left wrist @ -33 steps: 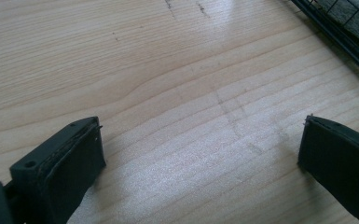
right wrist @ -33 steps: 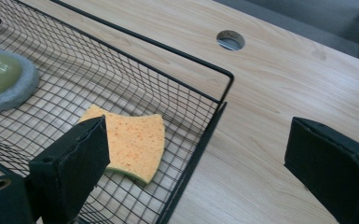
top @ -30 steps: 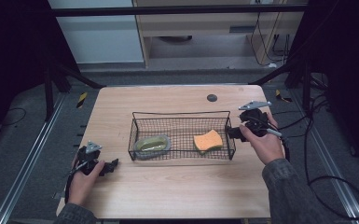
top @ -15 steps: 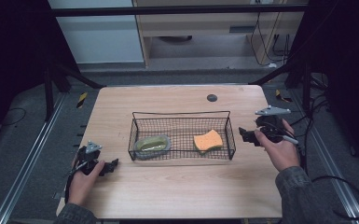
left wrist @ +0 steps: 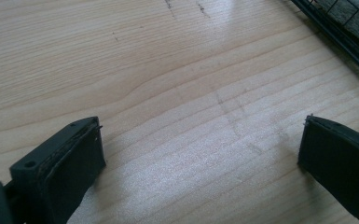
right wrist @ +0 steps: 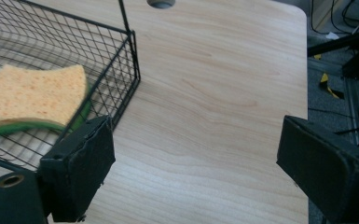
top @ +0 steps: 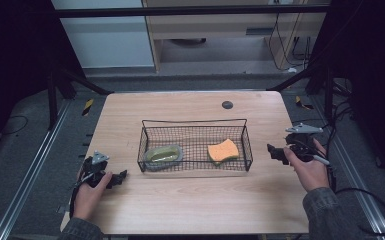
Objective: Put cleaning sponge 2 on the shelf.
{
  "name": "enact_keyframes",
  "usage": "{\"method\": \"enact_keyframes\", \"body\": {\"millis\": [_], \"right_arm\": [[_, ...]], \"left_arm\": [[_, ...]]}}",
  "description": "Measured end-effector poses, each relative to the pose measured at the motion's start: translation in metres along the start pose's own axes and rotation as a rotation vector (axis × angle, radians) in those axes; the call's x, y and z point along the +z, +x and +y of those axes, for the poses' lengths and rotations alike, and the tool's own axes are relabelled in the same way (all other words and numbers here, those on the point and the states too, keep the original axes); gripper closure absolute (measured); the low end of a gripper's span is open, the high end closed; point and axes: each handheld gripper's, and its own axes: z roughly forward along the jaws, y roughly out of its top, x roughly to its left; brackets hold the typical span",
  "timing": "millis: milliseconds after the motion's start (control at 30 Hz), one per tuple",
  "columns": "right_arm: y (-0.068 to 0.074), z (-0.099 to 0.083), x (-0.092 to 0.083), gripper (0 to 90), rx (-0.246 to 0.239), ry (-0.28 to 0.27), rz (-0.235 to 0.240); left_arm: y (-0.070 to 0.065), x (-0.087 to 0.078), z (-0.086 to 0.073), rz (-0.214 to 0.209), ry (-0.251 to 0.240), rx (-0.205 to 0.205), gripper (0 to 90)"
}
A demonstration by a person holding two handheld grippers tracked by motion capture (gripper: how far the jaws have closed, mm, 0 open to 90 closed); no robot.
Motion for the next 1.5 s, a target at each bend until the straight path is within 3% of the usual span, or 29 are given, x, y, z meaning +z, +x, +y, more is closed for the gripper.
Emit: {"method": "enact_keyframes", "body": {"millis": [267, 567, 900, 1100, 1233, 1500], "right_arm": [[-0.01, -0.011, 0.014, 11.2, 0.03, 0.008, -0.008], [-0.013, -0.03, 0.052, 11.2, 0.083, 0.052, 0.015], [-0.016, -0.052, 0.078, 10.5, 0.154, 0.063, 0.014], [-0.013, -0.062, 0.086, 8.2, 0.153, 0.057, -0.001], [-0.009, -0.065, 0.088, 6.1, 0.116, 0.046, -0.028], [-0.003, -0.067, 0.085, 1.9, 0.125, 0.059, -0.027]], "left_arm": [[0.0, 0.0, 0.0, 0.0, 0.0, 0.001, 0.0], [0.0, 0.0, 0.0, 0.0, 0.0, 0.001, 0.0], [0.0, 0.0, 0.0, 0.0, 0.001, 0.003, 0.0], [0.0, 0.0, 0.0, -0.001, 0.001, 0.003, 0.0], [0.0, 0.0, 0.0, -0.001, 0.001, 0.004, 0.0], [0.0, 0.001, 0.001, -0.002, -0.002, 0.004, 0.0]]}}
